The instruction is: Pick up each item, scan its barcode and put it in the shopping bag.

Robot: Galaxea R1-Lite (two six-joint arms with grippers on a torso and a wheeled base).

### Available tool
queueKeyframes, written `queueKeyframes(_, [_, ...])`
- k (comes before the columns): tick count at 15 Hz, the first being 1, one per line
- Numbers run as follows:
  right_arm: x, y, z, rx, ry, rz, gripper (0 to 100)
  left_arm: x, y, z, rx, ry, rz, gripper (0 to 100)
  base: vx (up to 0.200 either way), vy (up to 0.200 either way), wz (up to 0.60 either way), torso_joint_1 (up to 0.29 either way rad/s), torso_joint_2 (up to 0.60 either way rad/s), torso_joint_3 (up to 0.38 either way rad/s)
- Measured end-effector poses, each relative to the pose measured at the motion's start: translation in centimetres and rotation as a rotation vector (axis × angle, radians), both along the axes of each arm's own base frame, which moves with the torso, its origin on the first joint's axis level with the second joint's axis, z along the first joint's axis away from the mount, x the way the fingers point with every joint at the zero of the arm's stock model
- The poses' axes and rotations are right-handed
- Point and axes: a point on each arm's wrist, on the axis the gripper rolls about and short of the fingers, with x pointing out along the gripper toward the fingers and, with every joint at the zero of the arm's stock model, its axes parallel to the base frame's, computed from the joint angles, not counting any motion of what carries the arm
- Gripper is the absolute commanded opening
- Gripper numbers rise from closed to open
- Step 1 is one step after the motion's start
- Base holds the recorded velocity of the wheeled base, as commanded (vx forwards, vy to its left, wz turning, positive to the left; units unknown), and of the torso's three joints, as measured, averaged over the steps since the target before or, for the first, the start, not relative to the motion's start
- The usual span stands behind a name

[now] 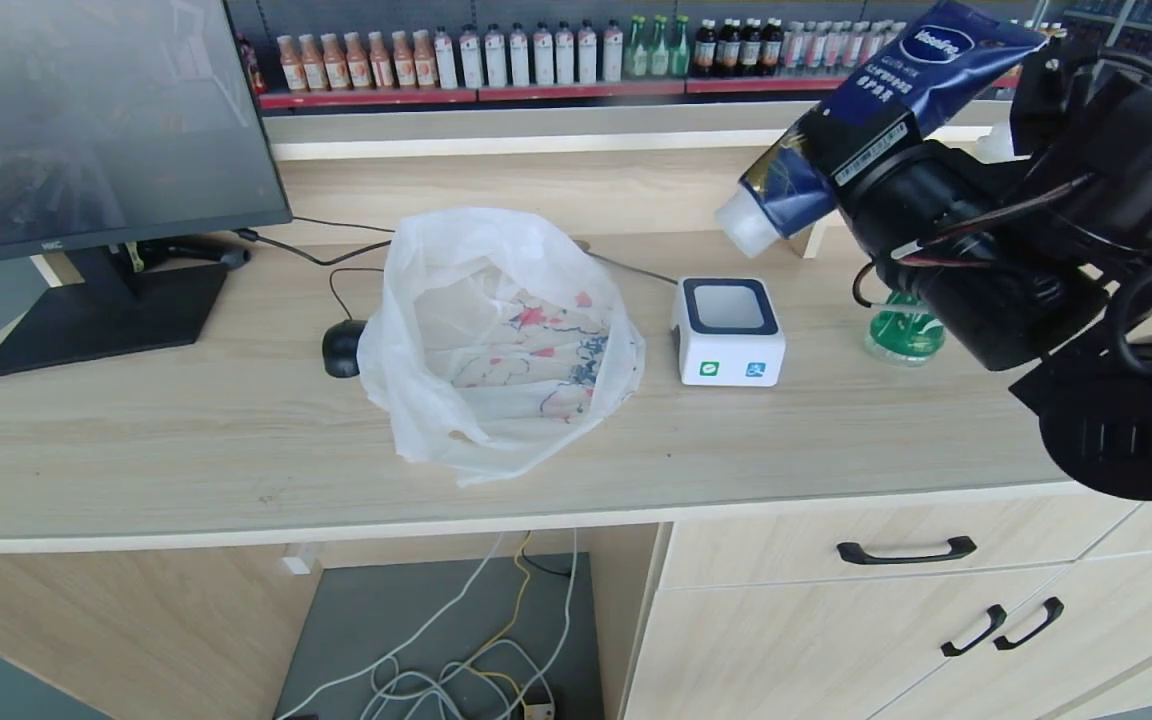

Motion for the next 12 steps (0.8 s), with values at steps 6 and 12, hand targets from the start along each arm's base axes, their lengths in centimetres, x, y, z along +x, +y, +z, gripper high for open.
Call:
queueKeyframes(6, [-2.9, -0.9, -2.1, -0.363, -0.267, -0.041, 0, 0.0, 0.0, 0.0, 0.000, 0.000, 0.000, 100, 0.000, 0.000, 0.00, 0.000, 0.00, 0.000])
queueKeyframes(12, [-4.0, -1.3, -4.5, -0.556, -0.404, 0.021, 0, 0.0, 0.0, 0.0, 0.002, 0.000, 0.000, 100, 0.000, 0.000, 0.00, 0.000, 0.00, 0.000])
